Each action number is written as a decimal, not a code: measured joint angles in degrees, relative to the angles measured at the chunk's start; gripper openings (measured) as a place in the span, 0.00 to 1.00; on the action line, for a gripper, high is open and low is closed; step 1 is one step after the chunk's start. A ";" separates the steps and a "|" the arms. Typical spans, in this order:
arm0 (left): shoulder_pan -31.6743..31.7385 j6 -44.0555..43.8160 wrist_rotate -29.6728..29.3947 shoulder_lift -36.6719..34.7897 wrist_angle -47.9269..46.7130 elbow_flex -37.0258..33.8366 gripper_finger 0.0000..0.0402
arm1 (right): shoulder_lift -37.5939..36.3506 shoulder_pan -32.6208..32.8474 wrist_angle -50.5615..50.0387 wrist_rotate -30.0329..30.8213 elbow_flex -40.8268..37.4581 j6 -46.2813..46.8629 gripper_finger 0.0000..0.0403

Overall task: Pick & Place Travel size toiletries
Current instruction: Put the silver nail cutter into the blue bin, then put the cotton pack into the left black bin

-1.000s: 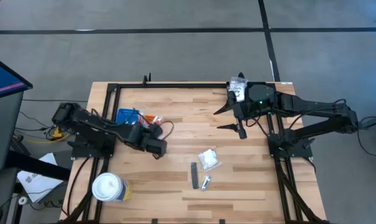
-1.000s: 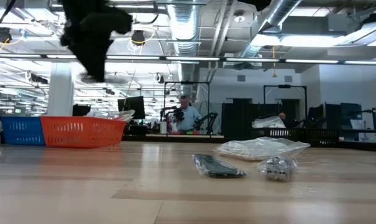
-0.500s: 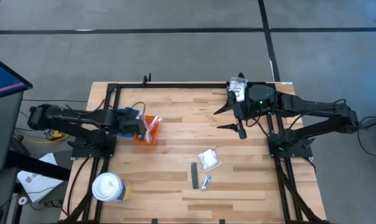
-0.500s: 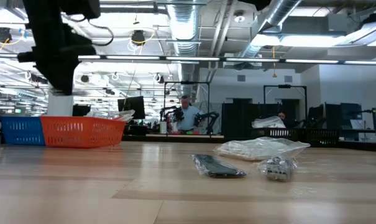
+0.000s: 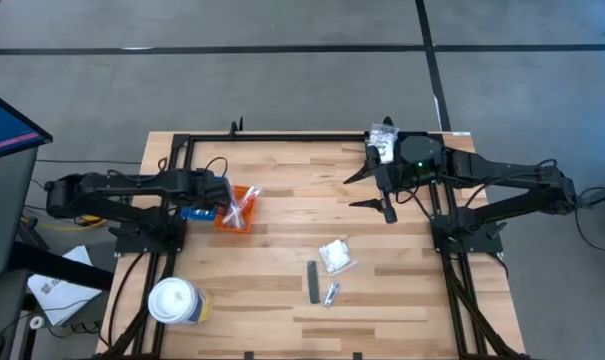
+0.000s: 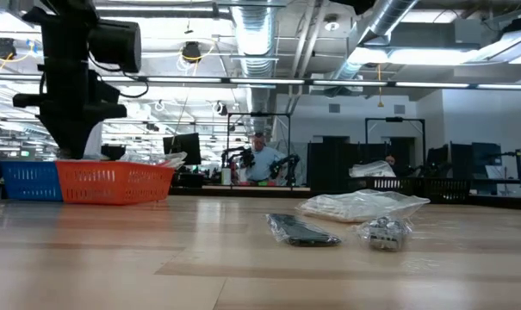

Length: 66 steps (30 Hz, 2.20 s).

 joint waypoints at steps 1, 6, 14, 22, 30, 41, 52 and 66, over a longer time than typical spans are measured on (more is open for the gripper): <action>0.11 0.04 0.03 0.65 0.22 -0.11 0.14 | 0.00 0.00 0.00 0.00 0.00 0.00 0.63; 0.11 0.09 0.09 3.67 3.12 -0.99 0.17 | 0.00 -0.01 0.00 0.02 0.00 -0.02 0.63; 0.11 0.13 0.08 8.18 4.36 -1.71 0.18 | 0.00 0.05 0.00 0.02 0.02 -0.02 0.63; 0.11 0.09 -0.20 8.57 4.29 -1.68 0.31 | 0.00 0.05 0.00 0.01 0.00 -0.03 0.63; 0.11 -0.04 -0.50 8.57 4.15 -1.66 0.43 | 2.49 -0.04 2.09 -0.02 0.16 -0.49 0.63; 0.09 0.09 -1.92 8.04 3.74 -1.38 0.40 | 3.54 -0.82 2.49 0.02 -0.02 -0.96 0.63; -4.57 1.60 -1.90 -1.75 4.37 3.20 0.34 | 3.58 -0.82 2.56 0.02 -0.02 -0.92 0.63; -18.07 9.04 -2.40 -8.47 31.23 3.98 0.28 | 3.57 -0.79 2.54 0.04 0.02 -0.89 0.63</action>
